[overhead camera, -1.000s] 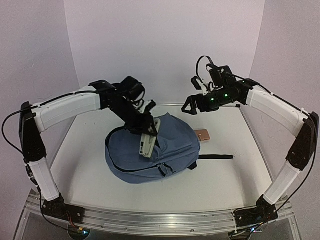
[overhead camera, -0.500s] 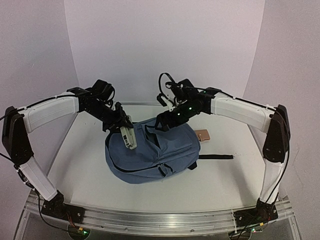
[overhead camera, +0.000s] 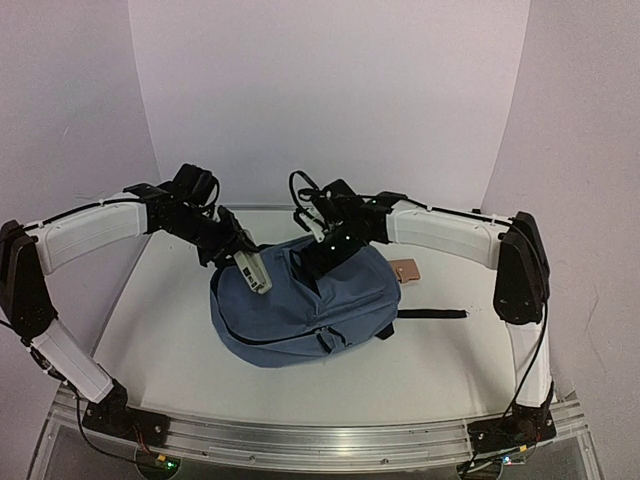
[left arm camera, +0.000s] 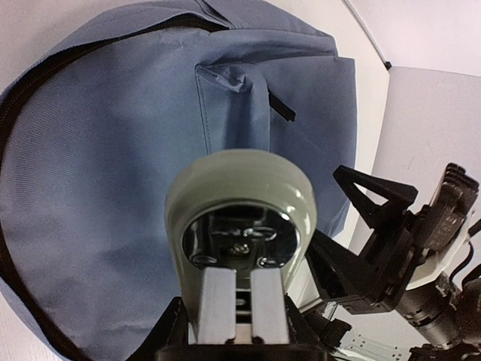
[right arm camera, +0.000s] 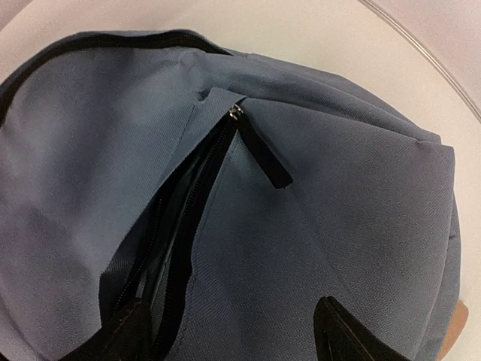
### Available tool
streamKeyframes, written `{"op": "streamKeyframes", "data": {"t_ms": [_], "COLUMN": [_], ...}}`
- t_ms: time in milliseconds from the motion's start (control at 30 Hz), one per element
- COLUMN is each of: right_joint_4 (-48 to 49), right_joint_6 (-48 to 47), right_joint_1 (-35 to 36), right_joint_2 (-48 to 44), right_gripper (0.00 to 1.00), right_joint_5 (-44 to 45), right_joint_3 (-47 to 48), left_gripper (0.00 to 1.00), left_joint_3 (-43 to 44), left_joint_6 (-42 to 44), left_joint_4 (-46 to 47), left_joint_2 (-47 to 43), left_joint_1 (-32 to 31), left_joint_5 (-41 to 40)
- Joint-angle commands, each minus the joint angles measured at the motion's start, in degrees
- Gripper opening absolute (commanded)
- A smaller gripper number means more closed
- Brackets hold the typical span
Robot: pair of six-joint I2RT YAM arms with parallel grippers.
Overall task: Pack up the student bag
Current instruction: Place the stationery in the student bag.
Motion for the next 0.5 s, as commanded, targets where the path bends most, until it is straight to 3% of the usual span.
{"op": "streamKeyframes", "data": {"t_ms": [0,133,333,467], "right_joint_4": [-0.55,-1.03,-2.78,-3.33], "right_joint_6": [-3.49,-5.5,-6.27,-4.87], "right_joint_1": [1.47,2.4,2.44,2.43], "right_joint_2": [-0.22,-0.17,-1.66,-3.06], "right_gripper": [0.78,0.67,0.24,0.02], "right_joint_5": [4.72,7.79,10.96,9.44], "right_joint_3": [1.34,-0.11,2.54,3.46], "left_gripper": [0.0,0.0,0.0,0.0], "left_joint_3": [-0.31,-0.34,-2.63,-4.25], "left_joint_6": [-1.88,-1.54,-4.35,-6.71], "left_joint_4": [6.29,6.45,11.93,18.49], "left_joint_2": [-2.95,-2.66,-3.67,-2.73], "left_joint_1": [0.33,0.33,0.33,0.3], "left_joint_5": [-0.35,-1.09,-4.09,-5.42]}}
